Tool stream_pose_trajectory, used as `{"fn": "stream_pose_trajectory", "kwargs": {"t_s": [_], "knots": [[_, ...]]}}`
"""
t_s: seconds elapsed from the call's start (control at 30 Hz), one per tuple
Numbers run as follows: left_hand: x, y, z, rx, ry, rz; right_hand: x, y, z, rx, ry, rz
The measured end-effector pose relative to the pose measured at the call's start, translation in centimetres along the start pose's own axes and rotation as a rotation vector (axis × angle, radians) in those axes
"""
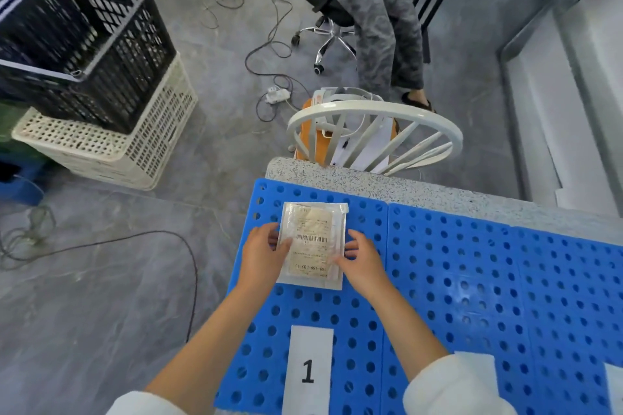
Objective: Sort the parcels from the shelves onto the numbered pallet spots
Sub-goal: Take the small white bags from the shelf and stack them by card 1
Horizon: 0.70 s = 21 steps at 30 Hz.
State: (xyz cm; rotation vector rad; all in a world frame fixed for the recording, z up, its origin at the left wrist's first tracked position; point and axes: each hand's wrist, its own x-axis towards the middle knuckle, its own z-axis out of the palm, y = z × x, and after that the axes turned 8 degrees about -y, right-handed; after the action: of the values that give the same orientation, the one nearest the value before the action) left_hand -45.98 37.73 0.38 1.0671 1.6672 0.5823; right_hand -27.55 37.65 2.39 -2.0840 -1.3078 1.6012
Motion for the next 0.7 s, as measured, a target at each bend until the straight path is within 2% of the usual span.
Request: {"fn": "stream_pose_trajectory", "kwargs": {"t_s": [0.1,0.17,0.43,0.57,0.7], "knots": [[-0.4,0.4,-0.7,0.008,0.056,-0.009,-1.2,-0.5,-1.2,-0.003,0.041,0.019],[-0.9,1.4,-1.2,0.067,0.034,0.04,-2.4,-1.0,-2.3,-0.017,0.038,-0.014],[-6.1,12.6,0.1,0.476,-0.212,0.518,-10.6,-3.3,-9.8,-0.156,0.142,-0.263],[-10.7,18.6,2.4,0.688,-0.255,0.706,-16.6,-2.1,-14.8,-0.281,0.239,-0.299],[-16.9,23.8,7.1,0.835,-0.29,0.867,-24.5,2.2,-20.6,-0.31,0.397,-0.298]]}}
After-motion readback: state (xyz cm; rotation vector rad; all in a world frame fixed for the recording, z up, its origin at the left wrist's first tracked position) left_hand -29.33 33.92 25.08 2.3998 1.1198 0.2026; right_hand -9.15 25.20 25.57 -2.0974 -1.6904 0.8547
